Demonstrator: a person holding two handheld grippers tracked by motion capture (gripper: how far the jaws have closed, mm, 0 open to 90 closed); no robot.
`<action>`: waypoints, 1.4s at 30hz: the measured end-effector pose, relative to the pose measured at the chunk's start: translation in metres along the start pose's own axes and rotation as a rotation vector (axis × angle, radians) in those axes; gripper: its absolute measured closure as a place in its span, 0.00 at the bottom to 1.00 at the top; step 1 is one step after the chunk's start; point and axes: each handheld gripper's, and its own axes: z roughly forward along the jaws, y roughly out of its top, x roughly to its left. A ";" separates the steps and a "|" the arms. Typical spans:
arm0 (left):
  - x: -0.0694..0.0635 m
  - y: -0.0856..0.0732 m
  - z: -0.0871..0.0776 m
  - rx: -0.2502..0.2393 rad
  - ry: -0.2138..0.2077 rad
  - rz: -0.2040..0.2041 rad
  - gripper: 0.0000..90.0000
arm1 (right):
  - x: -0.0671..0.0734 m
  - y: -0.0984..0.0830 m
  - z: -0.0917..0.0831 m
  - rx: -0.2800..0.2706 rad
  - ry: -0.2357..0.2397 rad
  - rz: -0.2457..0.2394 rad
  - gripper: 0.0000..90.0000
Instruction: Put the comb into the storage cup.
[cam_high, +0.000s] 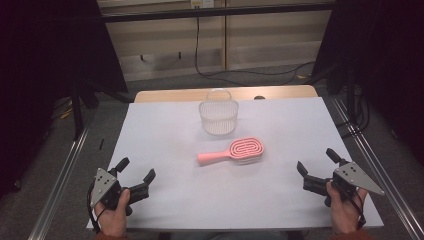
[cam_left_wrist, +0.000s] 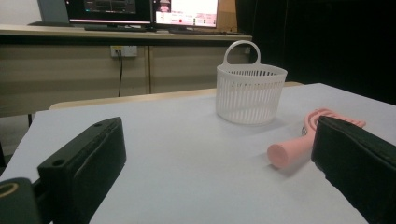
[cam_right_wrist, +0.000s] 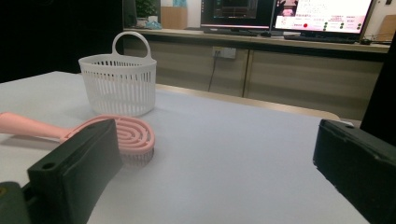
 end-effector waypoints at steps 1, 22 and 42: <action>0.000 0.000 0.000 0.000 0.002 0.001 0.04 | 0.000 0.000 0.000 0.000 0.001 -0.002 0.00; 0.002 -0.001 0.001 0.013 0.007 0.000 0.04 | 0.005 -0.001 0.007 0.005 0.071 -0.007 0.00; -0.002 0.000 0.003 0.020 -0.023 0.025 0.04 | 0.022 0.010 0.018 -0.015 0.156 -0.017 0.00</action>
